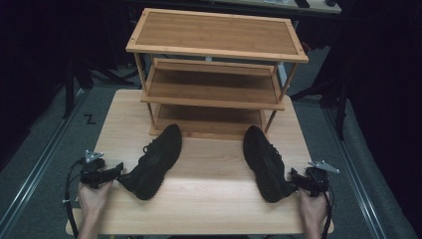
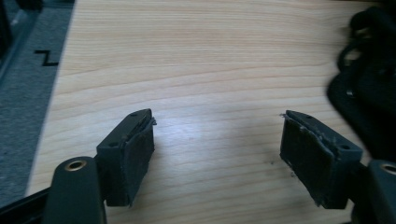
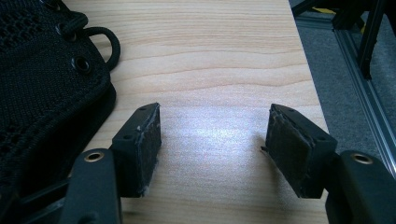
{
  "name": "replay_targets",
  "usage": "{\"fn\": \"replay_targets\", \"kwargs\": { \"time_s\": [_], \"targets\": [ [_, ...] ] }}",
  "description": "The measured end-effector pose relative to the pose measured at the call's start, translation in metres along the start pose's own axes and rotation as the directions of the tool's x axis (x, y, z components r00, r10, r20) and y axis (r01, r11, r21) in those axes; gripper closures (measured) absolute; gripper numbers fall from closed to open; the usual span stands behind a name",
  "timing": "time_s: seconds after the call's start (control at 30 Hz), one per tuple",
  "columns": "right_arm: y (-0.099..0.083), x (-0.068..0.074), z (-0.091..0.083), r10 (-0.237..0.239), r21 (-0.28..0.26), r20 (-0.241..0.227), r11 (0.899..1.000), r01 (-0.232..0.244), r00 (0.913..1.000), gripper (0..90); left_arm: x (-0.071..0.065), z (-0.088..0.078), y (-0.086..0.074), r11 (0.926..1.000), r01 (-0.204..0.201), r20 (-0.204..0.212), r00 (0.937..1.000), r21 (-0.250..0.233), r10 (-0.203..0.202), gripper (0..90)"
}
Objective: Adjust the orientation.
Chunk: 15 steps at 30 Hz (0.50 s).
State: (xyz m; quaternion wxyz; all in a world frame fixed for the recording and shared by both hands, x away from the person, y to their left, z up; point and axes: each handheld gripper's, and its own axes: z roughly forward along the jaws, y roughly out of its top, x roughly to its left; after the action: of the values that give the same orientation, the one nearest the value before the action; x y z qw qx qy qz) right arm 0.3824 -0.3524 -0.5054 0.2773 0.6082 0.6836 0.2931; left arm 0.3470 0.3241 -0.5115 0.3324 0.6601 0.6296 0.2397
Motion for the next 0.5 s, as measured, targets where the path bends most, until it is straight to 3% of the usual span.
{"fn": "replay_targets", "kwargs": {
  "time_s": [0.17,0.5],
  "targets": [
    [0.000,0.000,0.000,-0.001,0.001,-0.001,1.000,0.001,1.0000,35.4,-0.006,-0.003,0.003,0.9999,-0.003,0.033,0.9994,-0.017,0.003,25.9],
    [0.000,0.001,0.000,-0.005,0.001,-0.004,1.000,0.005,1.0000,35.0,-0.015,-0.001,0.008,0.9994,-0.035,0.077,0.9964,-0.004,0.035,24.8]
  ]
}}
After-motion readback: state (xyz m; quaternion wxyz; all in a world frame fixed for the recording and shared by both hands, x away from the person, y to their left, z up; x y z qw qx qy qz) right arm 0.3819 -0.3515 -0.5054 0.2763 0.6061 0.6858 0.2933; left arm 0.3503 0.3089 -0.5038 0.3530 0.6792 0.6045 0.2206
